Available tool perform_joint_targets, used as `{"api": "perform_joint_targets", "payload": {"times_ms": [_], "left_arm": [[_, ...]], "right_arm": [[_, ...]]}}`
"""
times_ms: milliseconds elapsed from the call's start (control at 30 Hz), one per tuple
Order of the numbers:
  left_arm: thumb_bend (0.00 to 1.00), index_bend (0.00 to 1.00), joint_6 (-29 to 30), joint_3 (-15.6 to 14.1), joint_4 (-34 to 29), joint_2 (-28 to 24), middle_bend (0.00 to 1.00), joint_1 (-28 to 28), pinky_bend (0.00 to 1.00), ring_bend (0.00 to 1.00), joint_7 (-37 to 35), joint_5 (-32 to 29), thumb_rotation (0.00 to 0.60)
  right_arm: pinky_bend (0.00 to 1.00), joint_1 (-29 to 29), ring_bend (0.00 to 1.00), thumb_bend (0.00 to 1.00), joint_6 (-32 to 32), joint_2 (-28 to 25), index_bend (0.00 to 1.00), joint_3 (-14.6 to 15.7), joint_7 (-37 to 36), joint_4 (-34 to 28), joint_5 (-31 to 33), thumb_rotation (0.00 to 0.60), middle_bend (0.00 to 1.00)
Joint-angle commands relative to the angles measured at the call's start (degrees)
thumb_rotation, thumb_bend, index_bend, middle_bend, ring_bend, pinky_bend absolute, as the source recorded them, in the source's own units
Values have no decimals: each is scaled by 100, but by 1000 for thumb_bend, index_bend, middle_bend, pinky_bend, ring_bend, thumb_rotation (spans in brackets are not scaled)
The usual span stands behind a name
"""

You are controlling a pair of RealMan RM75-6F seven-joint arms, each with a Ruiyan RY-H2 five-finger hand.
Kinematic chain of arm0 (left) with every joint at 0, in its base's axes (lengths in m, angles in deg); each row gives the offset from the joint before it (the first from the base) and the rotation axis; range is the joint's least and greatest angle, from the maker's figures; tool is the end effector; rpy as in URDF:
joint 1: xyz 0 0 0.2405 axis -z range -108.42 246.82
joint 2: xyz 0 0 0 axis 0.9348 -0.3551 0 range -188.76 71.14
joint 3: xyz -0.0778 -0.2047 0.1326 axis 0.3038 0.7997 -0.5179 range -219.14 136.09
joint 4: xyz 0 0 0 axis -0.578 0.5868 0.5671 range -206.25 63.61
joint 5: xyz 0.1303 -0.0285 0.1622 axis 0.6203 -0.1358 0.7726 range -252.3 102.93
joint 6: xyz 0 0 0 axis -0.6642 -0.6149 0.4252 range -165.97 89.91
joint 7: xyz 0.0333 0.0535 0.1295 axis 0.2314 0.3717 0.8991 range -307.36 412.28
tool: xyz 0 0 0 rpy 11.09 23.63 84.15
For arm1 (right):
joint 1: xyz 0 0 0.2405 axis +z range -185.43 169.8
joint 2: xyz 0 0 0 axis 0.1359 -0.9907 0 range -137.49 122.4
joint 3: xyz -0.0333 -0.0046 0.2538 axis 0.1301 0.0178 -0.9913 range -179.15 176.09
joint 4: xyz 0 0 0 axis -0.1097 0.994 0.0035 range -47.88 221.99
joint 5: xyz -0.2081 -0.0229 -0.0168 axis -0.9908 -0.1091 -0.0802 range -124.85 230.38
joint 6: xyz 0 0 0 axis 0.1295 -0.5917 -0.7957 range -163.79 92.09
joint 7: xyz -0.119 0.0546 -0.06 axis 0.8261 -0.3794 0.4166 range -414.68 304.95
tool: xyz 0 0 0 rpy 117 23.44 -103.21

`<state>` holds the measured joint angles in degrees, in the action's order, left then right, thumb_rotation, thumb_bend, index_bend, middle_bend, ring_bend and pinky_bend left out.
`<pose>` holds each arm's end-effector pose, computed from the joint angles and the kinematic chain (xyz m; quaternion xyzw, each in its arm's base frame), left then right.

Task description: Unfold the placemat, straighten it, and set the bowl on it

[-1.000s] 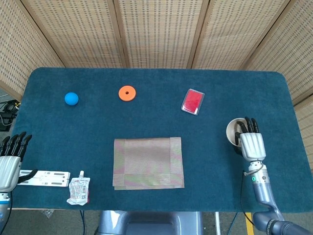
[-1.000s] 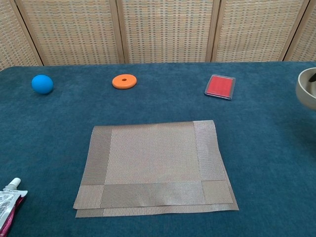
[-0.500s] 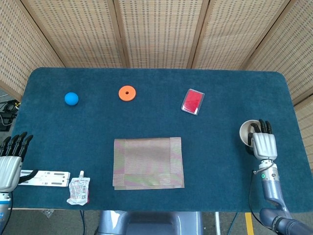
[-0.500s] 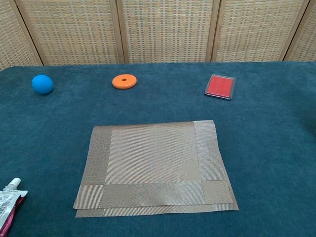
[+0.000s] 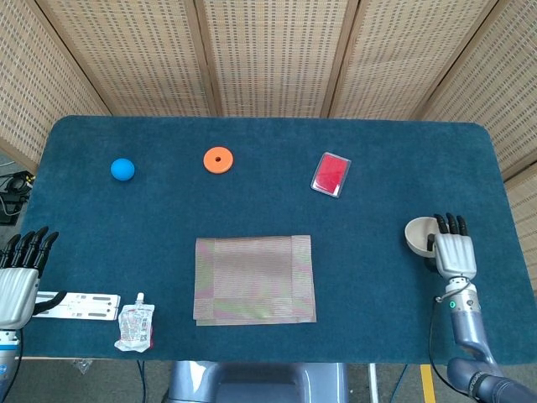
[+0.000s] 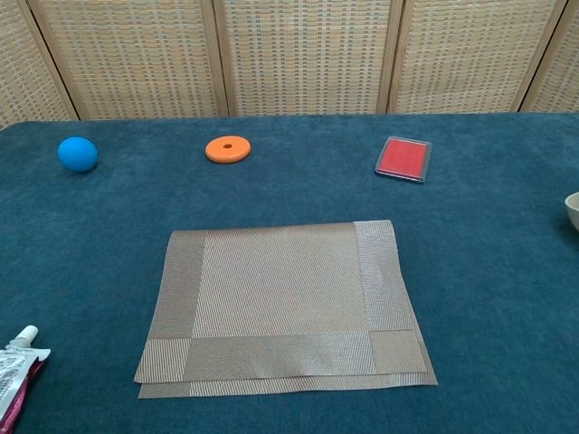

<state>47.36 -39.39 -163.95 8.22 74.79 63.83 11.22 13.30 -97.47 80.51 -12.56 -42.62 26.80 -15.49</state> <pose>-0.3039 0.1818 0.1413 -0.6250 -0.3429 -0.3478 0.6090 -0.3549 -0.3057 0.0635 0.6210 -0.3880 0.2504 0.6334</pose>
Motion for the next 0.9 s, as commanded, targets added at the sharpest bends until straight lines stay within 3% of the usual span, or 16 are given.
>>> {"api": "perform_joint_targets", "payload": {"times_ms": [33, 167, 300, 467, 800, 900], "left_arm": [[42, 0, -6, 1, 5, 4, 0, 4, 0, 0, 1, -4, 600], [42, 0, -7, 3, 8, 2, 0, 5, 0, 0, -1, -7, 600], [42, 0, 1, 4, 4, -5, 0, 1, 0, 0, -9, -6, 600], [42, 0, -10, -5, -6, -9, 0, 6, 0, 0, -10, 5, 600], [49, 1, -68, -17, -37, -30, 0, 30, 0, 0, -39, 7, 600], [67, 83, -130, -28, -67, -21, 0, 74, 0, 0, -58, 44, 600]], "right_arm": [[0, -13, 0, 393, -25, -17, 668, 10, 11, -31, 4, 600, 145], [0, -63, 0, 360, -70, -67, 618, 57, 33, -130, -2, 600, 106], [0, -220, 0, 292, -224, -232, 454, 132, 192, -483, 47, 600, 12], [0, -451, 0, 260, -608, -511, 326, 241, 398, -1100, -31, 600, 0], [0, -895, 0, 259, -1687, -869, 275, 523, 263, -1883, -804, 600, 0], [0, -1013, 0, 260, -2034, -940, 277, 630, 119, -1956, -1153, 600, 0]]}}
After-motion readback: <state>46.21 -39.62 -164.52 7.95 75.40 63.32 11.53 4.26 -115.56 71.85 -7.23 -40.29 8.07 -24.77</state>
